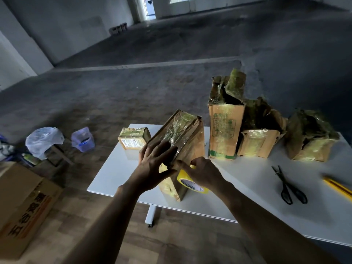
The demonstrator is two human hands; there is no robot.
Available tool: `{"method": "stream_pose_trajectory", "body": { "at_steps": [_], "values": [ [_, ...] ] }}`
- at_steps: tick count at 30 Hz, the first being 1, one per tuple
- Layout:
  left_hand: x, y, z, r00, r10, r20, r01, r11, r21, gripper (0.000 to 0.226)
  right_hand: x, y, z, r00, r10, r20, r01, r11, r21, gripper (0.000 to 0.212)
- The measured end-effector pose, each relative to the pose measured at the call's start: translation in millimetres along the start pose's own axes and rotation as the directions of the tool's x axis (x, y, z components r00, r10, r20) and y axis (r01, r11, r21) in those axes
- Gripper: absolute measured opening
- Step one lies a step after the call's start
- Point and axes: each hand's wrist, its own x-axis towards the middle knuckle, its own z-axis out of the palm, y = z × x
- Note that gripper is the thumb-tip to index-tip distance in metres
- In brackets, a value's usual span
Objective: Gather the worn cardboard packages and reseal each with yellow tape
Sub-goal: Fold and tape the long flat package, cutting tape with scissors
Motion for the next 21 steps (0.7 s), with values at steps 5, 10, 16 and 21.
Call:
{"method": "stream_pose_trajectory", "body": {
  "at_steps": [5, 10, 16, 21],
  "values": [
    [6.2, 21.2, -11.1, 0.974, -0.228, 0.002, 0.228, 0.972, -0.065, 0.077, 5.3, -4.2, 4.1, 0.999, -0.019, 0.044, 0.017, 0.999, 0.051, 0.060],
    [26.9, 42.5, 1.2, 0.912, -0.396, -0.106, 0.396, 0.918, -0.025, 0.035, 2.2, -0.9, 9.4, 1.000, -0.006, 0.027, 0.001, 0.982, 0.187, 0.053],
    [25.2, 46.4, 15.4, 0.900, -0.374, -0.223, 0.398, 0.914, 0.074, 0.020, -16.9, 25.1, 2.7, 0.990, -0.141, -0.015, 0.131, 0.878, 0.461, 0.048],
    [24.1, 47.3, 21.5, 0.902, -0.329, -0.279, 0.375, 0.918, 0.131, 0.028, -14.9, 23.1, -1.5, 0.992, -0.118, -0.054, 0.130, 0.893, 0.431, 0.046]
  ]
}}
